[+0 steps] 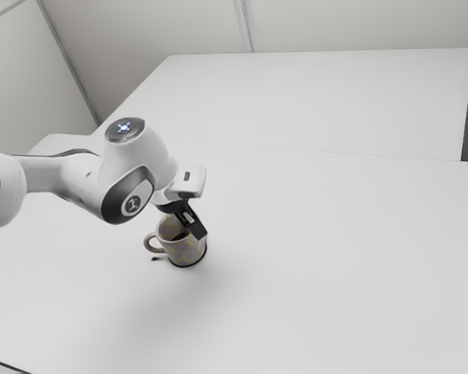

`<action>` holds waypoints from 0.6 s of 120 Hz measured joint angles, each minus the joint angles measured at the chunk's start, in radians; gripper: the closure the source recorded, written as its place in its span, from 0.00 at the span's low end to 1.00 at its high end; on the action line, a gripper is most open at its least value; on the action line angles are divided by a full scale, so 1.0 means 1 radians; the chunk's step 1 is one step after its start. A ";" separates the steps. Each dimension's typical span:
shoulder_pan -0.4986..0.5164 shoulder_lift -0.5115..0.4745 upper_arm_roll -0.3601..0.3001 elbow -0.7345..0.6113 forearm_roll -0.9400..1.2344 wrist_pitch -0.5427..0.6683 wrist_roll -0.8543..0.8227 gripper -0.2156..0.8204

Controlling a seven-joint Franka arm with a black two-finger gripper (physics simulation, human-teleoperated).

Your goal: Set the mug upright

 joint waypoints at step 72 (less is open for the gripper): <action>0.012 0.450 0.098 0.947 -0.113 -0.747 -0.086 0.21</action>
